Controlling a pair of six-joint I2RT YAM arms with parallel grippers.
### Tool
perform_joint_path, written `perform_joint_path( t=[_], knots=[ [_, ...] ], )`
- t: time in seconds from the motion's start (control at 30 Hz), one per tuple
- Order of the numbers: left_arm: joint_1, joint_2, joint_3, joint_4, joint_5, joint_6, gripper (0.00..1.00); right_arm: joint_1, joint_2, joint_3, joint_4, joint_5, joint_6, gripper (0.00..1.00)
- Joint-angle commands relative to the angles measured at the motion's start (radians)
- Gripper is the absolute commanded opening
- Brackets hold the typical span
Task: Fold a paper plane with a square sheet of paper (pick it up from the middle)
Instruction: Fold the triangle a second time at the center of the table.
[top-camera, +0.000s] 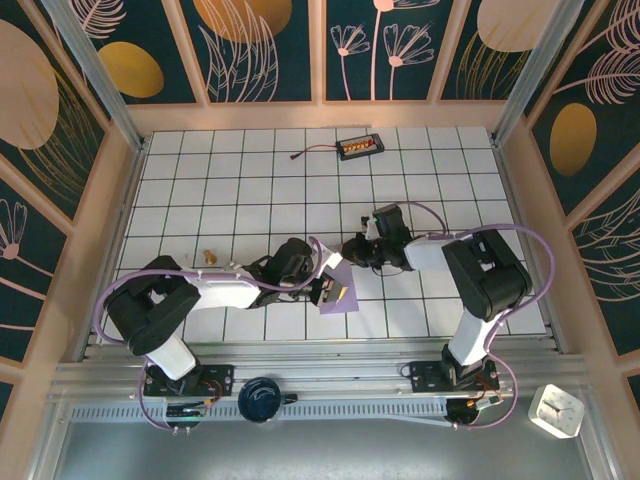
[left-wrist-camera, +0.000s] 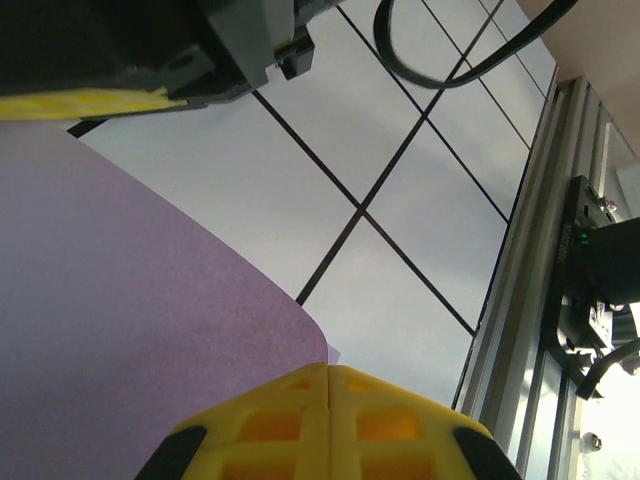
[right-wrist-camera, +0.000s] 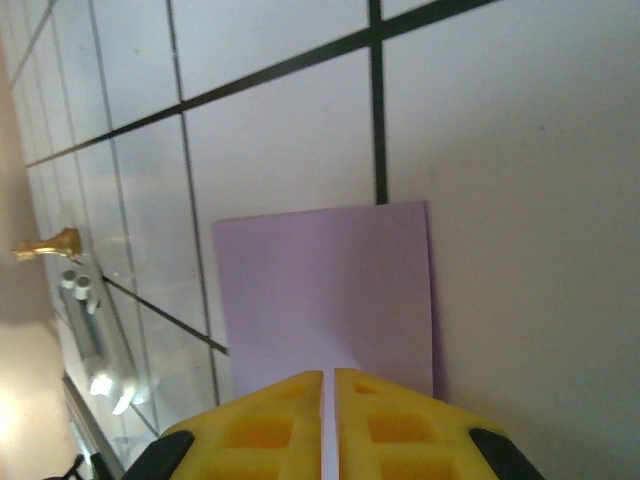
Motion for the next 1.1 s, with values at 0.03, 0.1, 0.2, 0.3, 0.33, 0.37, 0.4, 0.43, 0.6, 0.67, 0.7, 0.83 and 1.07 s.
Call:
perform_joint_path(
  t=[0.03,0.1,0.2,0.3,0.33,0.37,0.4,0.43,0.6,0.67,0.7,0.83,1.07],
  knots=[
    [0.02,0.021,-0.017,0.048,0.034,-0.008,0.0,-0.007,0.029,0.022,-0.031,0.02,-0.078,0.11],
    [0.031,0.026,-0.023,0.057,0.038,-0.009,0.0,-0.006,0.035,0.023,-0.041,0.026,-0.091,0.11],
    [0.056,0.04,-0.025,0.059,0.043,-0.003,0.0,-0.007,0.048,0.022,-0.051,0.032,-0.104,0.11],
    [0.082,0.05,-0.027,0.067,0.056,-0.004,0.0,-0.008,0.055,0.022,-0.064,0.046,-0.118,0.11],
    [0.09,0.052,-0.029,0.066,0.056,-0.003,0.0,-0.007,0.057,0.02,-0.066,0.046,-0.121,0.11],
    [0.097,0.054,-0.029,0.066,0.059,-0.003,0.0,-0.007,0.06,0.02,-0.068,0.046,-0.121,0.11],
    [0.104,0.054,-0.029,0.067,0.06,-0.003,0.0,-0.007,0.061,0.018,-0.068,0.046,-0.123,0.11],
    [0.109,0.056,-0.029,0.066,0.06,-0.003,0.0,-0.007,0.064,0.017,-0.068,0.046,-0.123,0.11],
    [0.126,0.063,-0.029,0.06,0.049,-0.001,0.0,-0.004,0.072,0.016,-0.07,0.044,-0.124,0.1],
    [0.129,0.067,-0.026,0.05,0.04,0.007,0.0,-0.004,0.073,0.016,-0.067,0.043,-0.124,0.1],
    [0.131,0.067,-0.025,0.042,0.034,0.011,0.0,-0.004,0.073,0.014,-0.065,0.042,-0.121,0.1],
    [0.132,0.067,-0.008,-0.001,0.007,0.03,0.0,-0.002,0.082,0.014,-0.059,0.038,-0.117,0.1],
    [0.133,0.067,-0.021,-0.009,-0.014,0.036,0.0,-0.001,0.081,0.012,-0.058,0.042,-0.115,0.1]
  ],
)
